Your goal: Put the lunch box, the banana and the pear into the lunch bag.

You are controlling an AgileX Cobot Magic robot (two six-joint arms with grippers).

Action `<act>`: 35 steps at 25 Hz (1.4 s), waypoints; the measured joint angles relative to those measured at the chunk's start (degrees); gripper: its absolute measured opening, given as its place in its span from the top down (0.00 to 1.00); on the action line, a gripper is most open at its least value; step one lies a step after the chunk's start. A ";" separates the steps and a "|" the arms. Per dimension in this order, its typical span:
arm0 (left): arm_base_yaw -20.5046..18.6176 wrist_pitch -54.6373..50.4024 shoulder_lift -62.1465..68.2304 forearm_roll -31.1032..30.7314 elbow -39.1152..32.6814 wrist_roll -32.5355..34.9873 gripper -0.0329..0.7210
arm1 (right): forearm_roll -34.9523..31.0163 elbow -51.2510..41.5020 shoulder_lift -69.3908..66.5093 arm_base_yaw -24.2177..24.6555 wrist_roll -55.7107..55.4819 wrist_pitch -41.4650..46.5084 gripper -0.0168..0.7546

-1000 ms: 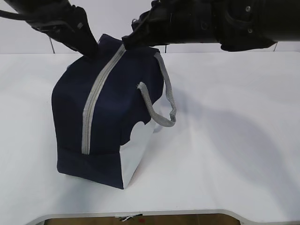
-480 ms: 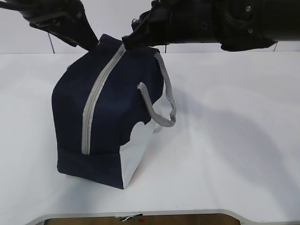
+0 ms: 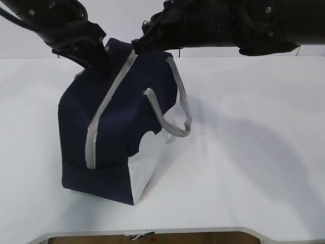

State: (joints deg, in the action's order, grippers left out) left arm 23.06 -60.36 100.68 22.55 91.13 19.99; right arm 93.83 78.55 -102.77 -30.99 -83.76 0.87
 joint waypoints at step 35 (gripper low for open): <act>0.00 -7.40 -2.32 -2.37 1.79 11.17 0.94 | 8.13 6.59 -9.62 2.93 -0.27 4.98 0.96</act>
State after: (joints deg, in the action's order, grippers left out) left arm 23.06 -67.76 98.37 20.17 92.93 31.16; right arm 101.96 85.14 -112.39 -28.06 -84.03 5.85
